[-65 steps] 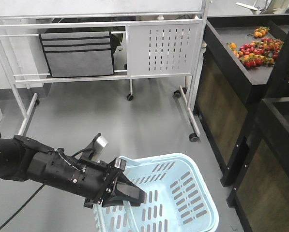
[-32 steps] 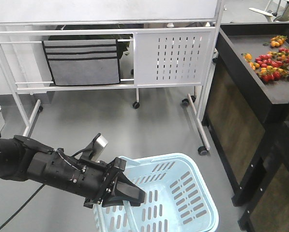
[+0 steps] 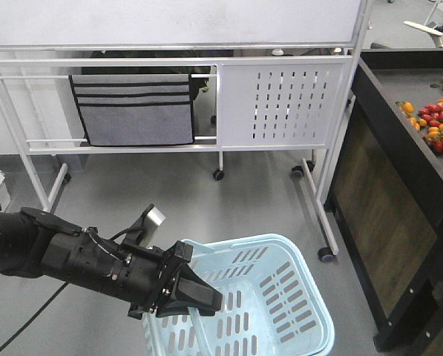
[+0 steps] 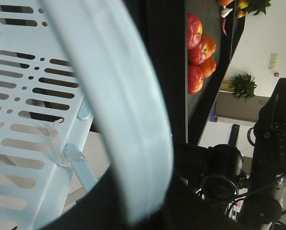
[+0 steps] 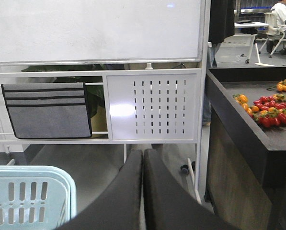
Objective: Place coke in basket with both arms
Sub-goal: 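Drive the base across the room carrying the basket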
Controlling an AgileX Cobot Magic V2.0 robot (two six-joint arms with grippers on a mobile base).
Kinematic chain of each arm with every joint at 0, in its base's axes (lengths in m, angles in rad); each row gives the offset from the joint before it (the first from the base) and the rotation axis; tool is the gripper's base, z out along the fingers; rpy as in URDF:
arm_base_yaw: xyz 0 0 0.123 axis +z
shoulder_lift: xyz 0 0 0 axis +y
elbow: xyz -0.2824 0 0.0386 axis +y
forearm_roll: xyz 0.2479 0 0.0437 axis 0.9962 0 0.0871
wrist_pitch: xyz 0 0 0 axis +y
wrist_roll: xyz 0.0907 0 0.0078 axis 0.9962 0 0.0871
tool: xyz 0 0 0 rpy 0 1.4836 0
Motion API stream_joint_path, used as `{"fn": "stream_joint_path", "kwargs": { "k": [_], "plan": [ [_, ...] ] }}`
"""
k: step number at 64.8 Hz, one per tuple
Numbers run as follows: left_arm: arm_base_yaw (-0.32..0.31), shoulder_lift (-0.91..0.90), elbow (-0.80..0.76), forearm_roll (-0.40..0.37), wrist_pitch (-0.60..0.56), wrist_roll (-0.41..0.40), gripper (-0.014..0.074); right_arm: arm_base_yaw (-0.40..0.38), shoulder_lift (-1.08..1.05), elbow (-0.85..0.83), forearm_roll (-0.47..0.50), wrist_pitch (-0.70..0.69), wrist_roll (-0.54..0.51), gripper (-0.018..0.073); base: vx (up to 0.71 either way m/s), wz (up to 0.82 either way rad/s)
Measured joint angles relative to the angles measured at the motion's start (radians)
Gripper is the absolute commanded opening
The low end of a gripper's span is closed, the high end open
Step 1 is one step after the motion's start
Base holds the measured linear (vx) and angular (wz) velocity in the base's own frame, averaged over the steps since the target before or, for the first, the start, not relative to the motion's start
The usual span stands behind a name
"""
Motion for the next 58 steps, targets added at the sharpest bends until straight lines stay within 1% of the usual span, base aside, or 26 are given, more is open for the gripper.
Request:
{"fn": "stream_joint_path", "kwargs": {
  "k": [24, 58],
  "plan": [
    [0.000, 0.000, 0.000, 0.000, 0.000, 0.000, -0.0006, 0.000, 0.000, 0.000, 0.000, 0.000, 0.000, -0.0010, 0.21, 0.12],
    [0.000, 0.000, 0.000, 0.000, 0.000, 0.000, -0.0006, 0.000, 0.000, 0.000, 0.000, 0.000, 0.000, -0.0010, 0.20, 0.27]
  ]
}}
